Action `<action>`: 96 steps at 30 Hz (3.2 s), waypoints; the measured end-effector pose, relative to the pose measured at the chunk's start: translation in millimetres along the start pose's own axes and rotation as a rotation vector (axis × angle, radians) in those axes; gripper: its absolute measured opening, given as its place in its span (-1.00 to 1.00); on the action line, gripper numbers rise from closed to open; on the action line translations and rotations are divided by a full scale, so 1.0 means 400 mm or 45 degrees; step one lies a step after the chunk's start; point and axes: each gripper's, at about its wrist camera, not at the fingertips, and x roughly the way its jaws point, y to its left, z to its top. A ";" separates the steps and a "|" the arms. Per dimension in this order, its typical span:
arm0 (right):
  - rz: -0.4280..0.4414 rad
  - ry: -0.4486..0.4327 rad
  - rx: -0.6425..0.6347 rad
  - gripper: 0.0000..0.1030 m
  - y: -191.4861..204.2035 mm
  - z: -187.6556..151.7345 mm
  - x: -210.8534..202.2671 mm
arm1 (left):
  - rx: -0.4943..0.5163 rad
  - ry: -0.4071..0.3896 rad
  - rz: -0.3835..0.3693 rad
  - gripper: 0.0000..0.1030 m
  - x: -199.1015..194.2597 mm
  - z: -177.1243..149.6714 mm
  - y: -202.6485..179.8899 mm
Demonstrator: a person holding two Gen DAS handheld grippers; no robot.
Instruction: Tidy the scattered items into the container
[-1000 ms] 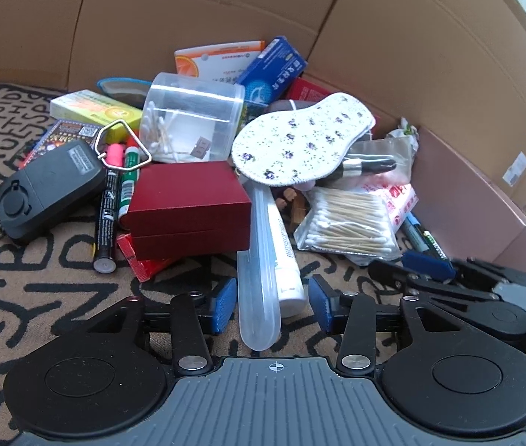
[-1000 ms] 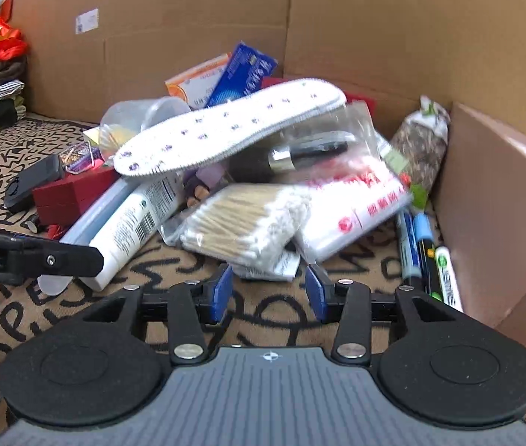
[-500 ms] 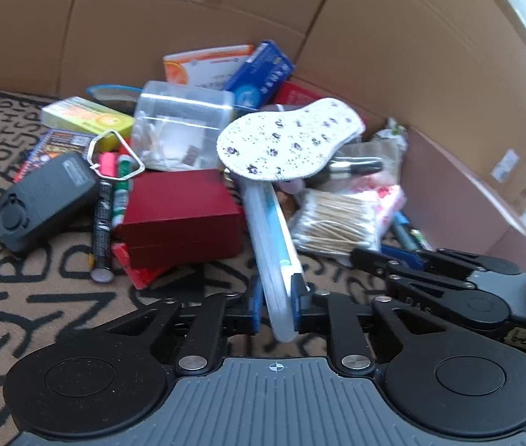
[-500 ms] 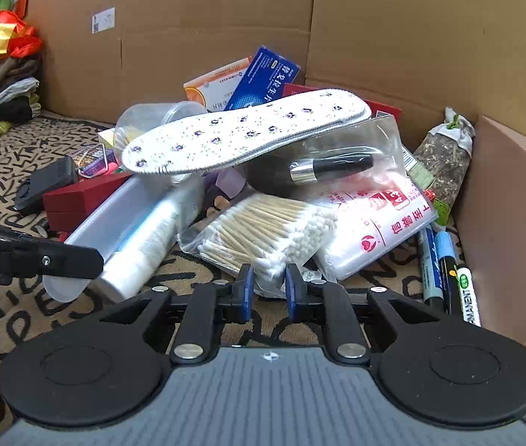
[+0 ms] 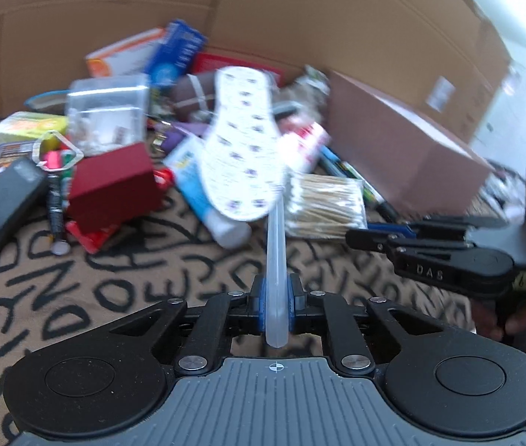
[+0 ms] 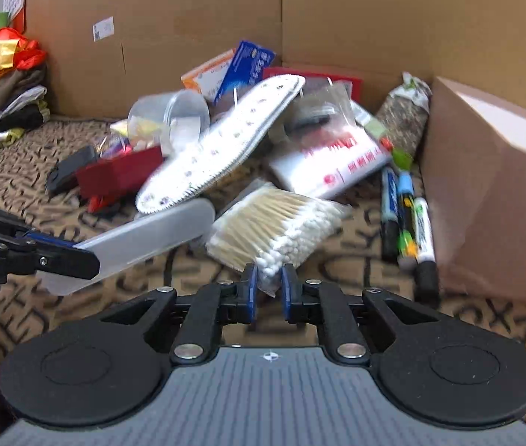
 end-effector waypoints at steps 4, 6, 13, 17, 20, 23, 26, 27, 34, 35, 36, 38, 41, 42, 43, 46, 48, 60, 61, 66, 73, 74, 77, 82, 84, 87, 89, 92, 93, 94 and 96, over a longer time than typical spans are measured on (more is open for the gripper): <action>-0.010 0.043 0.000 -0.74 -0.005 -0.032 -0.026 | -0.003 0.035 -0.039 -0.86 0.024 -0.010 -0.003; -0.014 0.050 0.010 -0.74 -0.010 -0.041 -0.031 | -0.022 0.043 -0.039 -0.71 0.039 -0.012 0.001; -0.053 0.030 0.041 -0.58 -0.028 -0.034 -0.023 | -0.075 0.012 -0.007 -0.21 0.063 0.002 0.005; -0.034 0.013 0.115 -0.07 -0.048 -0.022 -0.018 | -0.095 -0.006 0.007 0.03 0.077 0.019 0.006; -0.003 -0.005 0.154 0.02 -0.060 -0.018 -0.024 | -0.092 0.001 0.001 0.09 0.096 0.025 0.009; -0.020 -0.013 0.167 0.16 -0.065 -0.013 -0.018 | -0.095 -0.005 0.002 0.17 0.104 0.031 0.008; -0.012 -0.012 0.189 0.20 -0.070 -0.007 -0.001 | -0.071 0.006 0.005 0.25 0.108 0.033 -0.006; -0.004 -0.008 0.201 0.23 -0.072 -0.005 0.007 | -0.047 0.010 0.009 0.22 0.109 0.032 -0.013; -0.004 0.007 0.218 0.26 -0.073 0.001 0.053 | 0.103 0.027 0.114 -0.48 0.128 0.030 -0.050; -0.008 0.006 0.212 0.26 -0.072 0.000 0.052 | 0.118 0.031 0.121 -0.49 0.127 0.030 -0.054; -0.009 0.006 0.207 0.26 -0.072 -0.001 0.050 | 0.133 0.035 0.128 -0.49 0.127 0.030 -0.057; -0.013 0.010 0.198 0.26 -0.072 -0.005 0.046 | 0.161 0.044 0.135 -0.48 0.127 0.030 -0.063; -0.019 0.014 0.192 0.26 -0.072 -0.005 0.045 | 0.194 0.057 0.122 -0.01 0.132 0.030 -0.071; -0.020 0.014 0.192 0.26 -0.072 -0.003 0.046 | 0.208 0.057 0.123 0.05 0.135 0.029 -0.076; -0.021 0.014 0.193 0.26 -0.072 -0.001 0.049 | 0.223 0.057 0.126 0.05 0.138 0.029 -0.081; -0.023 0.010 0.201 0.30 -0.071 0.004 0.057 | 0.265 0.050 0.153 0.05 0.148 0.025 -0.093; -0.026 0.006 0.212 0.35 -0.070 0.006 0.063 | 0.297 0.043 0.174 0.03 0.154 0.022 -0.102; -0.063 -0.027 0.136 -0.15 -0.054 -0.004 0.037 | 0.313 0.014 0.249 -0.49 0.149 0.012 -0.115; -0.063 -0.036 0.133 -0.16 -0.053 -0.004 0.030 | 0.313 0.014 0.251 -0.49 0.146 0.012 -0.116; -0.065 -0.079 0.113 -0.30 -0.049 -0.003 0.003 | 0.268 -0.016 0.229 -0.49 0.121 0.024 -0.112; -0.071 -0.114 0.113 -0.38 -0.052 0.002 -0.023 | 0.238 -0.062 0.219 -0.50 0.094 0.044 -0.109; -0.073 -0.115 0.110 -0.39 -0.053 0.002 -0.027 | 0.240 -0.062 0.213 -0.50 0.091 0.045 -0.109; -0.083 -0.107 0.105 -0.39 -0.057 -0.003 -0.035 | 0.228 -0.057 0.188 -0.50 0.085 0.046 -0.106; -0.097 -0.122 0.119 -0.42 -0.067 -0.008 -0.054 | 0.197 -0.056 0.154 -0.50 0.080 0.054 -0.100; -0.096 -0.137 0.123 -0.44 -0.071 -0.004 -0.060 | 0.203 -0.061 0.152 -0.50 0.080 0.057 -0.104; -0.086 -0.118 0.118 -0.44 -0.073 -0.005 -0.056 | 0.243 -0.037 0.156 -0.50 0.091 0.049 -0.110; -0.074 -0.067 0.119 -0.44 -0.074 -0.013 -0.042 | 0.267 0.000 0.151 -0.50 0.103 0.039 -0.112; -0.072 0.012 0.168 -0.40 -0.083 -0.024 -0.019 | 0.282 0.073 0.151 -0.50 0.126 0.025 -0.106; -0.068 0.027 0.185 -0.40 -0.086 -0.028 -0.013 | 0.284 0.097 0.150 -0.49 0.133 0.021 -0.102; -0.064 0.022 0.198 -0.40 -0.088 -0.030 -0.013 | 0.290 0.090 0.148 -0.49 0.134 0.017 -0.100; -0.073 0.021 0.201 -0.12 -0.088 -0.030 -0.010 | 0.293 0.096 0.134 -0.11 0.134 0.017 -0.098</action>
